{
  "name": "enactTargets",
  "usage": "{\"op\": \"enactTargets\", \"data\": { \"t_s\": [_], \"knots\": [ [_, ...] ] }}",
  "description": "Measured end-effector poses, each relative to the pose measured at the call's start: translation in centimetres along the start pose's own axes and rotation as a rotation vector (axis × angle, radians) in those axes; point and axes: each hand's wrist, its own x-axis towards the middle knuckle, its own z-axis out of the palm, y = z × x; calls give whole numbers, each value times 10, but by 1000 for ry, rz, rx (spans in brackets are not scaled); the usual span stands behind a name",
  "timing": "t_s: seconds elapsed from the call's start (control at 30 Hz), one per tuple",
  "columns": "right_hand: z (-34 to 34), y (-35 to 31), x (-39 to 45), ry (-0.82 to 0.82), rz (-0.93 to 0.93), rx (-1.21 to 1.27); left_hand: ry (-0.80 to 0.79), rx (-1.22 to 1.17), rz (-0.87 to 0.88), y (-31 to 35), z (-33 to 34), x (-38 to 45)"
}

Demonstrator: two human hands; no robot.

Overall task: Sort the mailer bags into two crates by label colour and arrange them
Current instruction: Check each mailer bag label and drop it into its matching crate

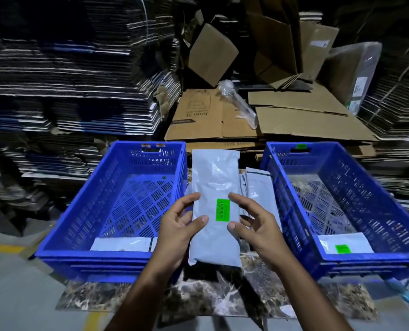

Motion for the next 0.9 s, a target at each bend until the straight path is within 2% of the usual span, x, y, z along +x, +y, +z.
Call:
{"op": "enactTargets", "data": {
  "t_s": [0.07,0.37,0.5,0.6,0.77,0.9],
  "knots": [
    [-4,2,-1,0,-20,-69,8,5,-4,-3,3,0],
    [-14,5,-2,37,-8,-65,-8,6,-16,-14,9,1],
    [-40,5,-3,124,-49,-123,-63,216,14,-25,25,12],
    [-86,2,-2,189,-87,-189,-154,352,47,-36,48,24],
    [-187,-19,3,252,-122,-617,-306,582,95,-65,102,46],
    [-266,-10,19,260,15,-957,-428,806,134,-96,153,67]
  ]
}}
